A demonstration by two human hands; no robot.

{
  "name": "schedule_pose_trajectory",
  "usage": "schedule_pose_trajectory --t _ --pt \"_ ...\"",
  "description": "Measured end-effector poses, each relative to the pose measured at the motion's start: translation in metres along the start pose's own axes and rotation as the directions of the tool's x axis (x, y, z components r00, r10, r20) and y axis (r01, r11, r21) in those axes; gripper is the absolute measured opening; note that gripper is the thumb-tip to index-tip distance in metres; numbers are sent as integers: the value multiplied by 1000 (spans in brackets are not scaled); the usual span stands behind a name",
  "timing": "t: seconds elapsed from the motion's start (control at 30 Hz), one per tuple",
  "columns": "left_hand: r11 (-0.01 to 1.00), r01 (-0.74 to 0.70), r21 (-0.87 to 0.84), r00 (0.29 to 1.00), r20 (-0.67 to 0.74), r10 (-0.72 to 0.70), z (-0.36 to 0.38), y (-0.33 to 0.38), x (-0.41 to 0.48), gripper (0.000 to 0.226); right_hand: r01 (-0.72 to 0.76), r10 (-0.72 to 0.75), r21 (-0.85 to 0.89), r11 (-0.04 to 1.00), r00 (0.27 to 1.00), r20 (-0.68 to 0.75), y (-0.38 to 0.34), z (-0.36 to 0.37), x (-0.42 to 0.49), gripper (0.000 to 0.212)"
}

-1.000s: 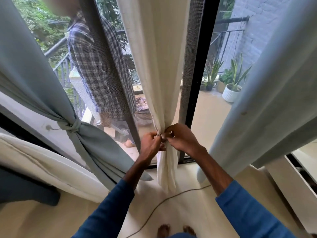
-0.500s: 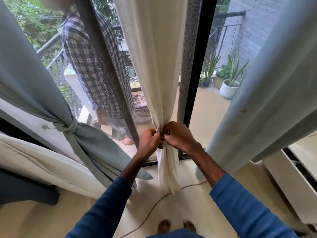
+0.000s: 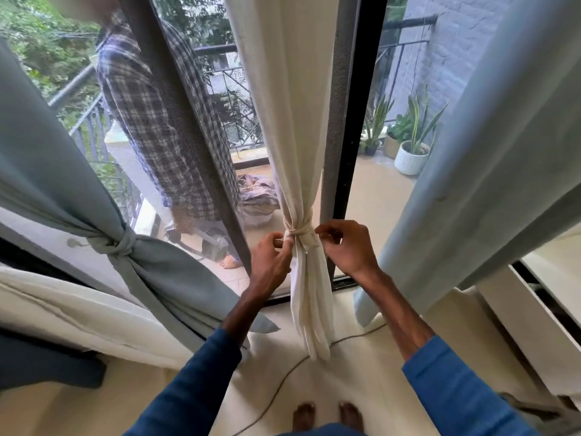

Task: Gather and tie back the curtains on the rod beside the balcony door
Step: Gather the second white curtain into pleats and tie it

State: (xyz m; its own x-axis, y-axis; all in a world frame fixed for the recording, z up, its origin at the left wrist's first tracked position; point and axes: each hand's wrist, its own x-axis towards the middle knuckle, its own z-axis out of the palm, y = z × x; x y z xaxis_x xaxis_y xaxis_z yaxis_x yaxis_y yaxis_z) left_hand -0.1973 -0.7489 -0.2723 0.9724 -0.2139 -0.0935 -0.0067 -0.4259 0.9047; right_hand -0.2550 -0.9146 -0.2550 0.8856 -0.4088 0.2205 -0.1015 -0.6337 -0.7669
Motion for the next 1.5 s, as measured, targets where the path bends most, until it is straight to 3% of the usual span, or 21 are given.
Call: schedule_pose_trajectory --t 0.17,0.27,0.6,0.93,1.13,1.27,1.37,1.5 --pt "997 17 69 1000 1 -17 14 -6 -2 24 -74 74 -20 997 997 -1 16 -8 -2 18" --pt "995 -8 97 998 61 2 24 -1 -5 13 -100 100 -4 995 995 2 19 -13 -5 17" --pt "977 -171 124 945 301 127 66 27 1 9 -153 157 106 983 987 -30 39 -48 -16 13" --pt "956 -263 128 889 418 188 187 106 -7 22 -165 205 189 968 953 -221 128 -187 4 15" --pt "943 -322 85 920 263 290 290 162 -18 13 -110 164 228 967 958 -234 202 -290 19 19" --pt "868 -469 162 883 60 465 321 225 -32 13 -107 168 243 964 954 -248 222 -354 43 18" --pt "790 -579 201 789 -105 605 317 280 -34 25 -14 82 229 973 953 -293 209 -403 78 18" --pt "627 -716 307 559 -285 778 294 356 -30 35 181 -92 177 968 903 -420 167 -462 122 22"
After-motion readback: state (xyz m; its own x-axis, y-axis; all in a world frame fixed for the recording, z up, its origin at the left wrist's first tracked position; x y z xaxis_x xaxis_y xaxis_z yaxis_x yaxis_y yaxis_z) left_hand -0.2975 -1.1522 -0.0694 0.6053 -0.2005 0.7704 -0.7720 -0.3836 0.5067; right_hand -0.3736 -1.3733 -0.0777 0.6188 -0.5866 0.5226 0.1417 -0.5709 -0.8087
